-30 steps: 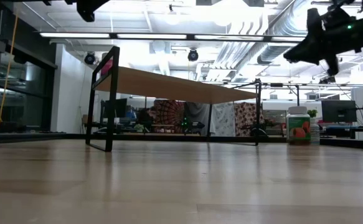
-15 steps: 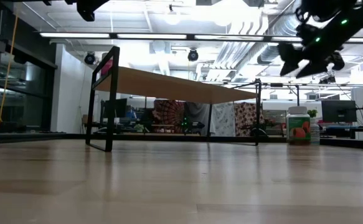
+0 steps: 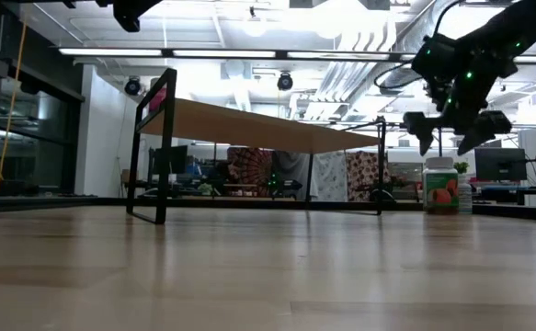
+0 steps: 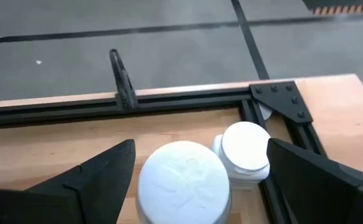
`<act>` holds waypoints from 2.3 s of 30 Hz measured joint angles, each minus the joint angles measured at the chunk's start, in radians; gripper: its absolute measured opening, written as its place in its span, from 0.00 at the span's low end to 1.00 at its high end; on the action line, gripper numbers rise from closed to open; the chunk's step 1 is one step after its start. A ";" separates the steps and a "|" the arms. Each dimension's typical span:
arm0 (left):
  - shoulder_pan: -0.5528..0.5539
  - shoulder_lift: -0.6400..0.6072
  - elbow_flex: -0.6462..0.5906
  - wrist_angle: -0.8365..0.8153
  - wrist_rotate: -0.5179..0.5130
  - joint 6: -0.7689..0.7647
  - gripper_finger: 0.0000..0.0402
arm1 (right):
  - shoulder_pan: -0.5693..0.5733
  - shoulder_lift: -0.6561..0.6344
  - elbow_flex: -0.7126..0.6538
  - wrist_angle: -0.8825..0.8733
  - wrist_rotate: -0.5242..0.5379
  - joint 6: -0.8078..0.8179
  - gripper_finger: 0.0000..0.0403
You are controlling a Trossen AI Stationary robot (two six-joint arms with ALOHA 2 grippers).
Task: Pick and place medicine bottles onto shelf by color
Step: Put the green medicine bottle on the shelf
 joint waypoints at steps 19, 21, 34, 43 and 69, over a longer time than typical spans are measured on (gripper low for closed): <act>0.000 0.000 0.000 -0.001 0.000 0.000 0.65 | -0.063 0.104 0.000 0.025 -0.092 0.015 0.77; 0.000 0.000 0.000 -0.001 0.000 0.000 0.65 | -0.063 0.104 0.000 0.025 -0.092 0.015 0.72; 0.000 0.000 0.000 -0.001 0.000 0.000 0.65 | -0.063 0.083 0.001 0.015 -0.129 -0.006 0.52; 0.000 0.001 0.000 -0.002 0.000 0.000 0.65 | -0.063 -0.066 0.002 -0.022 -0.256 -0.057 0.53; 0.000 0.001 0.000 -0.005 0.000 0.000 0.65 | 0.275 -0.080 0.536 -0.225 -0.289 -0.282 0.54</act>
